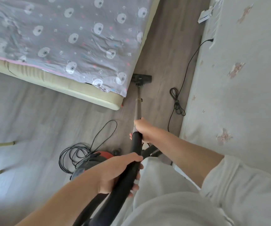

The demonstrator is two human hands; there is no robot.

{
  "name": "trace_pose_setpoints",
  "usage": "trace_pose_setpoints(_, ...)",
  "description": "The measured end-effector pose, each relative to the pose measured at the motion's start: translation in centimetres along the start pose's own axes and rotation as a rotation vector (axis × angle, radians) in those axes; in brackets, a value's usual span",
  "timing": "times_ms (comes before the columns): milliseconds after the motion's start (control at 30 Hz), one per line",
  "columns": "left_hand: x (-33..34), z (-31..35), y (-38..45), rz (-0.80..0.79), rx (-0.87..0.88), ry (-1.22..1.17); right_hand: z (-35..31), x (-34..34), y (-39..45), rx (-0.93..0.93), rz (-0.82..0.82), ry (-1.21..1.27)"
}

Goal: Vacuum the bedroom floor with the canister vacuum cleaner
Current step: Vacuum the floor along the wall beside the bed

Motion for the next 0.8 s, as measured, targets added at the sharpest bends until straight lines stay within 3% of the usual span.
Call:
trace_pose_setpoints(200,2.7,10.1,6.9,0.033,0.222,-0.143,-8.9,-5.3,2.4,-0.005,0.08,0.114)
trace_pose_setpoints(333,5.9,13.3,10.8,-0.025,0.24,-0.197,-10.9,-9.4,2.9,-0.015,0.11,0.14)
trace_pose_setpoints(500,6.4,9.6,11.9,-0.01,0.159,-0.155,-7.2,-10.2,2.1,-0.009,0.077,0.185)
trace_pose_setpoints(633,2.2,5.9,8.6,0.059,0.17,-0.135,-3.7,-6.0,1.6,-0.062,0.109,0.129)
trace_pose_setpoints(800,-0.7,-0.6,4.4,0.146,0.157,-0.124,2.2,0.1,0.2,-0.04,0.031,0.138)
Point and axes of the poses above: each hand's wrist, its own y-axis towards the middle knuckle, its own x-axis out of the palm, z = x × y, the point moved 9 cm from there along y, towards the middle knuckle, and after that the axes turned 11 degrees about -z, right-handed, at the moved point
